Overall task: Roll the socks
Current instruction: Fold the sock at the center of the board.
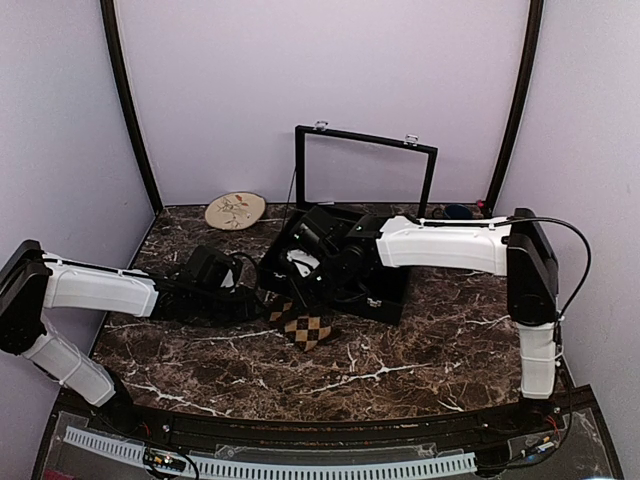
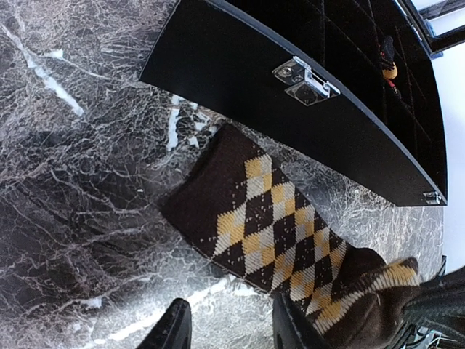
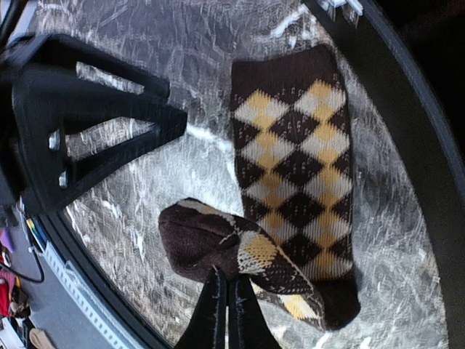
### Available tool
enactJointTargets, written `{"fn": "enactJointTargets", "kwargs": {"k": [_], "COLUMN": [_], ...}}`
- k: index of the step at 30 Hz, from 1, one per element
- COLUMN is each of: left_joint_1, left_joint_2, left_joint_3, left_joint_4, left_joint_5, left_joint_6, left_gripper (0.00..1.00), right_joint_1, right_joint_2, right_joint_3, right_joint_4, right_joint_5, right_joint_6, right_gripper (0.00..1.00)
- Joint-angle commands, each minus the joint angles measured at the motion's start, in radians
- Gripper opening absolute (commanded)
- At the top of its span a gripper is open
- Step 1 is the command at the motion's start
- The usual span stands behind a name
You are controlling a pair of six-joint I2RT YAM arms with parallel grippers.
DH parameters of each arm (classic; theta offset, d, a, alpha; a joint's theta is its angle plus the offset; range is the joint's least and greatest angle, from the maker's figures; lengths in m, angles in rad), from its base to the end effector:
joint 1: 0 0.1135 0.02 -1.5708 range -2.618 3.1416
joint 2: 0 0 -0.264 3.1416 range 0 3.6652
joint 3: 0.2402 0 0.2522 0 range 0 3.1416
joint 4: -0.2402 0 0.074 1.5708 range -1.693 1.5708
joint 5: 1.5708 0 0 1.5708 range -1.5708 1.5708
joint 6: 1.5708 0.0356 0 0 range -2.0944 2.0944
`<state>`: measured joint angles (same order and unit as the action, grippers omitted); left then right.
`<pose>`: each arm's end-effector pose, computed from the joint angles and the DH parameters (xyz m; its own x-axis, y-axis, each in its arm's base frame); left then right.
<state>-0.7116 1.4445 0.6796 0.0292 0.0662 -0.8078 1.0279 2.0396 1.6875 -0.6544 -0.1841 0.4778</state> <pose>0.2152 -0.1887 0.1756 -0.8491 -0.2201 -0.4803 0.1087 0.8169 -0.5665 0.2260 0.3871 0.2288 -0.7980 -0.4474 -0.4038 -0.5917 0.7092 0.3833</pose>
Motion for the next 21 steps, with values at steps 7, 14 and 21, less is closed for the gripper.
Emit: {"fn": "enactJointTargets", "kwargs": {"k": [7,14,21], "left_joint_1": [-0.005,-0.003,-0.004], "left_joint_2": [-0.038,-0.064,-0.107], "left_joint_3": [-0.013,-0.012,-0.022], "left_joint_4": [-0.015,-0.029,-0.030], "left_joint_5": [-0.031,-0.037,-0.033], "left_joint_6": [0.027,0.036,0.047], "left_gripper": [0.41,0.41,0.41], "right_joint_1": [-0.018,-0.020,-0.023], "right_joint_2": [0.125,0.189,0.227], "right_joint_3": [0.168,0.226,0.253], "right_joint_4": [-0.026,-0.027,-0.009], "right_joint_5": [-0.041,-0.039,-0.025], "right_joint_6": [-0.034,-0.030,-0.010], "right_gripper": [0.00,0.00,0.00]}}
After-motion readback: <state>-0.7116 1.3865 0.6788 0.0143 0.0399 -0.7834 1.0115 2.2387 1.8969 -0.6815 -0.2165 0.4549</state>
